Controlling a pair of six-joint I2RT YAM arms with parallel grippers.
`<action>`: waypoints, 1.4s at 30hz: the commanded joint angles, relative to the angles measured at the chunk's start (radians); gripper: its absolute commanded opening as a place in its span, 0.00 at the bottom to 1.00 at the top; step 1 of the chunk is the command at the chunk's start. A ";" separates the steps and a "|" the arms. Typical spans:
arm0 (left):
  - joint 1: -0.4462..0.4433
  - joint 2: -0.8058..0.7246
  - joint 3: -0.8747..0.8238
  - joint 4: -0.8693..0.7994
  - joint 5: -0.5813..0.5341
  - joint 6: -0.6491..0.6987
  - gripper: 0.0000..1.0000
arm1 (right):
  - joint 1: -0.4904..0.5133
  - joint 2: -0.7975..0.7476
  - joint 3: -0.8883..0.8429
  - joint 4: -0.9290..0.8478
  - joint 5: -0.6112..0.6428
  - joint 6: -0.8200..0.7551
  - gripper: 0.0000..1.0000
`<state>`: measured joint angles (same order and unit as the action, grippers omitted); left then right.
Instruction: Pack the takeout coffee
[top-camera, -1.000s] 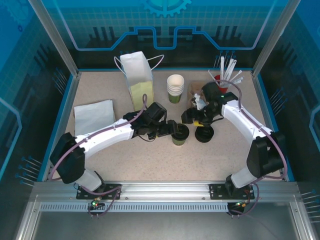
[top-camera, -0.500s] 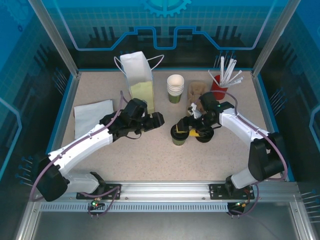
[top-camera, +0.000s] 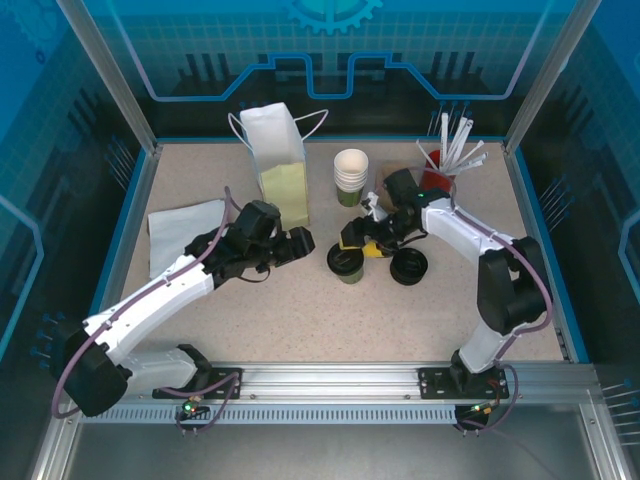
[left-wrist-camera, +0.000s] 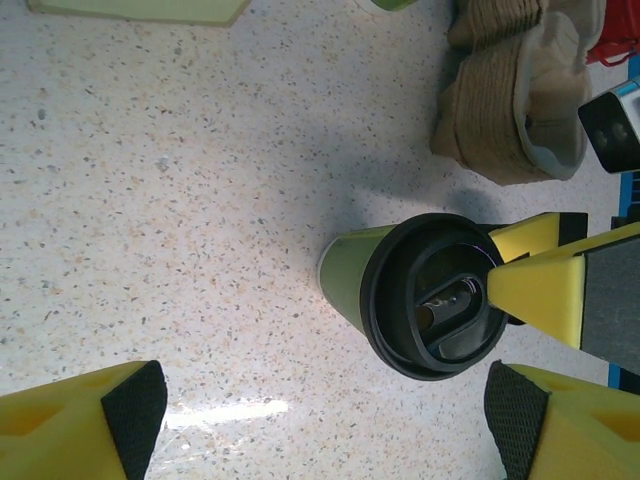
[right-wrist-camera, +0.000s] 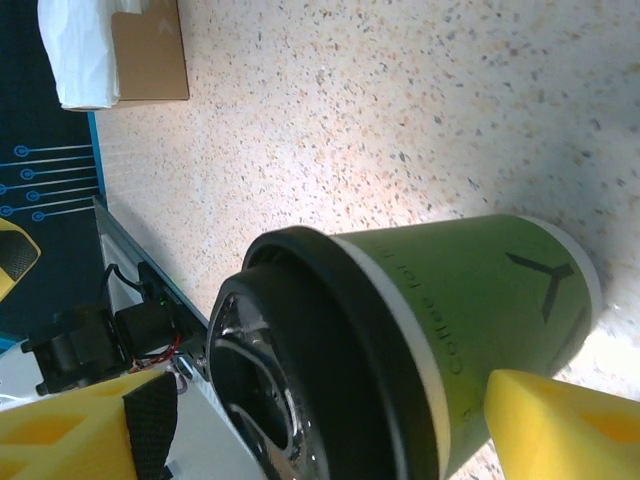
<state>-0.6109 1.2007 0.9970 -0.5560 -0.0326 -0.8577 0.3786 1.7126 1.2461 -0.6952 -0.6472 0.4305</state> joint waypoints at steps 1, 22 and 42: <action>0.020 -0.020 -0.030 -0.017 0.023 0.007 0.86 | 0.024 0.048 0.052 0.011 -0.035 0.004 0.82; 0.017 0.225 0.025 0.175 0.232 0.011 0.82 | -0.045 -0.003 0.125 -0.090 0.192 -0.068 0.82; -0.003 0.457 0.185 0.188 0.291 0.083 0.79 | -0.037 -0.102 -0.067 -0.118 0.216 -0.039 0.67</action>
<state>-0.6067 1.6390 1.1477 -0.3519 0.2428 -0.8112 0.3294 1.5944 1.1851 -0.8108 -0.4259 0.3847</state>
